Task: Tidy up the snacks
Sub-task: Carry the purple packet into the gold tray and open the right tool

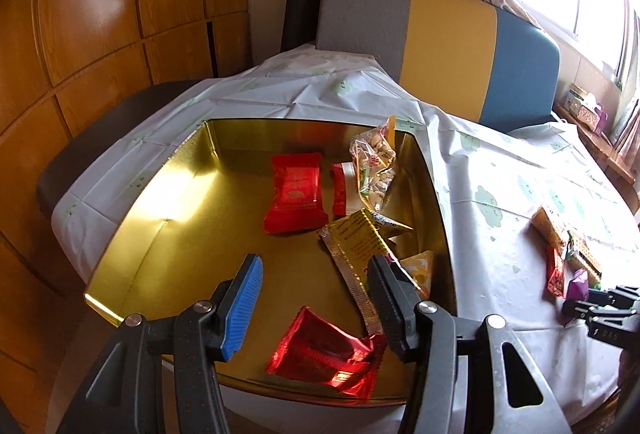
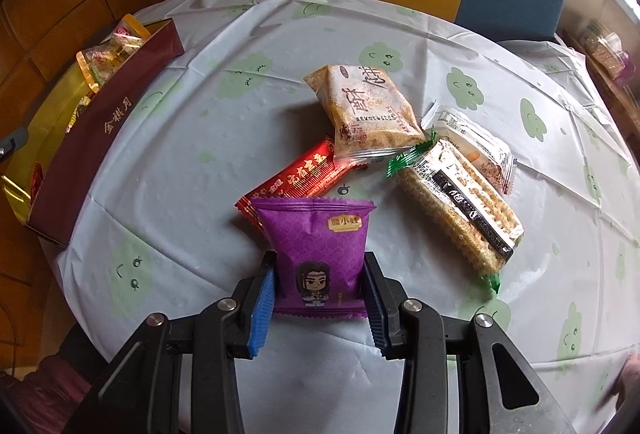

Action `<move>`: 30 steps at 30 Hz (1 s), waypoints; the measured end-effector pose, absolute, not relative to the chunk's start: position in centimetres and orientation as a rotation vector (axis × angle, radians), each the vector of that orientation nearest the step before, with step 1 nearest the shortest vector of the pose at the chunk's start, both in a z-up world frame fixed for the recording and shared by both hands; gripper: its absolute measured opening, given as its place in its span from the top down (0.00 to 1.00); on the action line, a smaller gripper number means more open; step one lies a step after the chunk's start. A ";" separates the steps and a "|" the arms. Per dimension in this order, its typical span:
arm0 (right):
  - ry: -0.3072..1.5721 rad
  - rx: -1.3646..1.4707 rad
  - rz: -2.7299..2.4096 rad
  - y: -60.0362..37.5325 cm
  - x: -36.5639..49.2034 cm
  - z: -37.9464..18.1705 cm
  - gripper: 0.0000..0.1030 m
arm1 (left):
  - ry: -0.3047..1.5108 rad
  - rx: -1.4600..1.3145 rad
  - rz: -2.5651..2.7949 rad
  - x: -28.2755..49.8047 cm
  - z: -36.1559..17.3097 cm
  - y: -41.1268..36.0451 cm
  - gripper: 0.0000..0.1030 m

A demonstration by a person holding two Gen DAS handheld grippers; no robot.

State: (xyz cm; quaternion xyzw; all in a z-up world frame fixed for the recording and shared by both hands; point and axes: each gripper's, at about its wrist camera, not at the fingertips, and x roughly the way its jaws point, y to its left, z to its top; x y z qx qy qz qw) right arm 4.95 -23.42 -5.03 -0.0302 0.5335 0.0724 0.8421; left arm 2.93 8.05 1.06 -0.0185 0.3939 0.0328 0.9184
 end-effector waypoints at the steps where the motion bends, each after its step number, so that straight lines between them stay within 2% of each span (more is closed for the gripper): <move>1: 1.116 -0.055 0.151 -23.4 4.8 -4.8 0.60 | 0.806 -0.029 0.071 2.8 1.1 8.1 0.46; 8: 1.049 0.007 0.230 -21.5 4.1 -2.0 0.60 | 0.775 -0.014 0.106 2.2 1.7 8.9 0.46; 17: 0.970 -0.011 0.445 -13.2 4.7 1.4 0.60 | 0.736 -0.003 0.138 1.6 2.5 9.5 0.46; 27: 0.966 -0.041 0.632 -4.5 6.6 2.2 0.60 | 0.710 -0.013 0.194 1.2 2.9 11.0 0.46; 30: 0.975 -0.013 0.683 -2.5 7.5 2.0 0.57 | 0.708 -0.024 0.207 1.2 2.9 11.5 0.46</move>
